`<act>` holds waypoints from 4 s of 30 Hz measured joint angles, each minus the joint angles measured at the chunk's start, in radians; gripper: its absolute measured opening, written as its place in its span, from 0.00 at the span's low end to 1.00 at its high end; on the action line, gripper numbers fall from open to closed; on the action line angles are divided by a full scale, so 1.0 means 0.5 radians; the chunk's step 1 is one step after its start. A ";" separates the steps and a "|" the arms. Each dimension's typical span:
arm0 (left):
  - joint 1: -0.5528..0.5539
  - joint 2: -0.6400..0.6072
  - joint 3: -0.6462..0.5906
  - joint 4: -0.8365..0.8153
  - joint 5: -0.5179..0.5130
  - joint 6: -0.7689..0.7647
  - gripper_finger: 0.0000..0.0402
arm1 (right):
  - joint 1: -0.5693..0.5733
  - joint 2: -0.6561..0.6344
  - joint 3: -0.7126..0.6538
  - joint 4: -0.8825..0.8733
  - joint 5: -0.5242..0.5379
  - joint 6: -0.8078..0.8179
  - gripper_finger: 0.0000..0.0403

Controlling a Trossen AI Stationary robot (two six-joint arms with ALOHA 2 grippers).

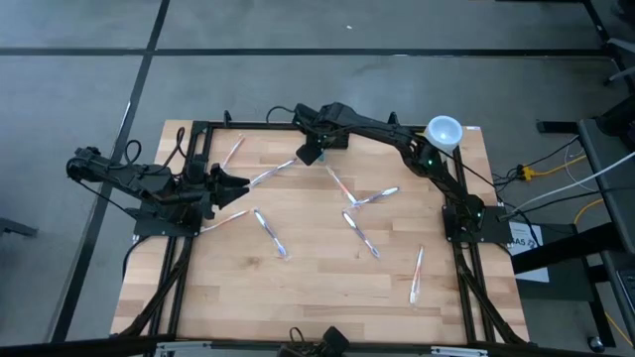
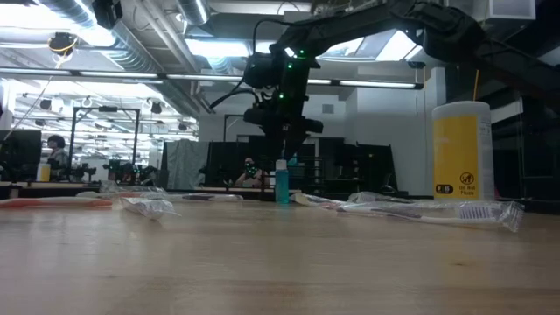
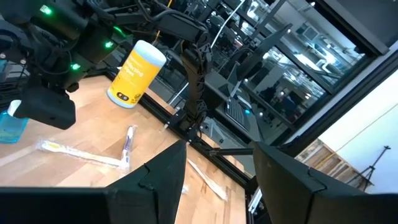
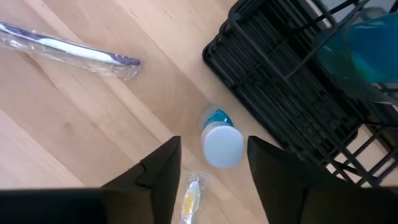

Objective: Pick & Place toothbrushing station
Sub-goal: Put the mouthwash into the black wire organizer bin, then put the blue mouthwash into the black wire organizer bin

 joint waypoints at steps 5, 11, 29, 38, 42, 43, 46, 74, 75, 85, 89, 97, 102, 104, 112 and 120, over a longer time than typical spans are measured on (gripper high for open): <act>0.000 0.000 0.000 0.000 0.029 -0.005 0.46 | 0.000 0.000 0.000 0.012 -0.006 -0.004 0.34; 0.000 0.000 0.000 0.000 0.032 -0.005 0.46 | 0.000 0.000 0.000 0.003 -0.007 -0.003 0.26; 0.000 0.000 0.000 0.001 0.061 -0.001 0.46 | 0.078 0.000 0.001 -0.129 -0.077 -0.061 0.07; -0.006 0.000 0.000 0.000 0.172 -0.016 0.46 | 0.365 -0.013 0.000 -0.500 -0.064 -0.265 0.20; -0.085 0.009 0.001 -0.010 0.188 -0.036 0.46 | 0.498 -0.029 0.001 -0.528 0.038 -0.339 0.26; -0.114 0.015 0.002 -0.021 0.175 -0.041 0.46 | 0.519 -0.028 0.000 -0.550 0.073 -0.361 0.28; -0.207 0.031 0.002 -0.084 0.118 -0.095 0.46 | 0.525 -0.031 -0.027 -0.579 0.192 -0.367 0.35; -0.850 0.109 0.002 -0.283 -0.575 -0.465 0.46 | 0.148 -0.887 -1.627 0.518 0.012 0.098 0.57; -0.849 0.112 0.002 -0.277 -0.578 -0.480 0.46 | 0.137 -0.917 -1.651 0.564 0.028 0.102 0.58; -0.848 0.150 0.002 -0.178 -0.642 -0.531 0.46 | 0.070 -0.941 -1.921 0.746 -0.092 0.111 0.69; -0.848 0.174 0.002 -0.134 -0.657 -0.531 0.46 | 0.081 -0.941 -2.050 0.890 -0.155 0.143 0.70; -0.848 0.226 0.002 -0.014 -0.691 -0.519 0.46 | 0.086 -0.940 -2.203 1.083 -0.174 0.177 0.67; -0.848 0.251 0.001 0.028 -0.696 -0.523 0.46 | 0.079 -0.941 -2.212 1.156 -0.173 0.186 0.64; -0.848 0.263 0.001 0.065 -0.697 -0.524 0.46 | 0.063 -0.940 -2.212 1.208 -0.170 0.200 0.63; -0.848 0.311 0.001 0.123 -0.698 -0.514 0.46 | -0.019 -0.939 -2.212 1.257 -0.210 0.209 0.64; -0.848 0.320 0.001 0.152 -0.706 -0.509 0.46 | -0.075 -0.939 -2.212 1.317 -0.233 0.221 0.65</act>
